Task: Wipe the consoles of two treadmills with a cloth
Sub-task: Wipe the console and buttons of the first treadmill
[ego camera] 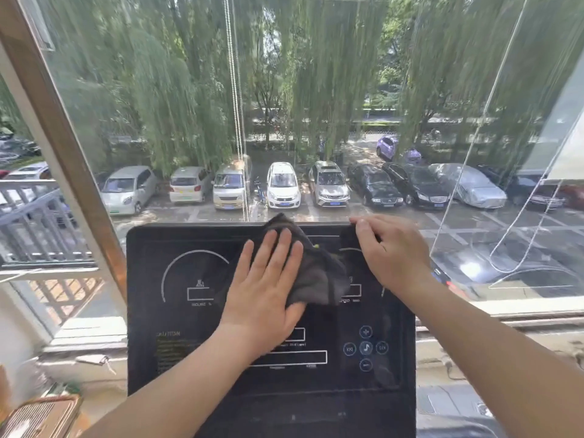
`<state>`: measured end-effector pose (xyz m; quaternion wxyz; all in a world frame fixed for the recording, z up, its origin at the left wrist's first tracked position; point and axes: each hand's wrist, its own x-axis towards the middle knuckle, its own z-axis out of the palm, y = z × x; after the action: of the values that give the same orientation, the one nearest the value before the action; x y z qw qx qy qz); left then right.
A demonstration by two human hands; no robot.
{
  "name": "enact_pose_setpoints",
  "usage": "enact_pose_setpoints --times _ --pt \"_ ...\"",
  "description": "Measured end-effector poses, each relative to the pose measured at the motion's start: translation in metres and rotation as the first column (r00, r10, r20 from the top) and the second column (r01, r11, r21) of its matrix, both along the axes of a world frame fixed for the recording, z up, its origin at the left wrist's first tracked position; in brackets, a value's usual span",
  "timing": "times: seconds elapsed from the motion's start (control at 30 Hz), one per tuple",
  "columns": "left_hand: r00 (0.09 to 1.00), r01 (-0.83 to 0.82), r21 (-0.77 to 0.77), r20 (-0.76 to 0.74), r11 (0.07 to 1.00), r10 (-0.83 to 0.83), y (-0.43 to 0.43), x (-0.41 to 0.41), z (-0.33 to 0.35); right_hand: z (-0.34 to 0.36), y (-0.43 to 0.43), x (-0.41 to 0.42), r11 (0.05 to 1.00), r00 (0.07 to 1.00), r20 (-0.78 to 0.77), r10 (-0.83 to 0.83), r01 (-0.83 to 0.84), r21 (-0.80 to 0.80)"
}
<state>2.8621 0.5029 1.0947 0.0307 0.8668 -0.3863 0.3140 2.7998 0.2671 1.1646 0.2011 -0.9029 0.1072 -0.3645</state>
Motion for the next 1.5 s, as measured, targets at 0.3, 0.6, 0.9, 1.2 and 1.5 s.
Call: enact_pose_setpoints --times 0.3,0.6,0.9,1.2,1.5 --pt "0.997 -0.061 0.107 0.062 0.992 0.055 -0.014 0.011 0.038 0.001 -0.022 -0.003 0.962 0.970 -0.024 0.242 -0.237 0.133" --pt "0.973 0.166 0.277 0.108 0.947 -0.202 -0.047 -0.018 -0.001 0.014 -0.043 -0.008 0.908 0.925 -0.081 0.372 -0.343 0.242" --pt "0.990 -0.139 -0.122 0.015 0.983 0.141 -0.091 -0.028 0.008 0.004 -0.068 -0.025 0.871 0.954 -0.013 0.300 -0.269 0.411" --pt "0.983 0.066 0.192 0.157 0.979 -0.097 -0.106 -0.017 0.045 0.002 -0.071 -0.026 0.623 0.932 0.147 0.332 -0.333 0.708" --pt "0.958 0.262 0.314 0.033 0.913 -0.286 -0.152 -0.073 -0.023 0.011 -0.069 -0.028 0.722 0.950 0.063 0.305 -0.273 0.636"
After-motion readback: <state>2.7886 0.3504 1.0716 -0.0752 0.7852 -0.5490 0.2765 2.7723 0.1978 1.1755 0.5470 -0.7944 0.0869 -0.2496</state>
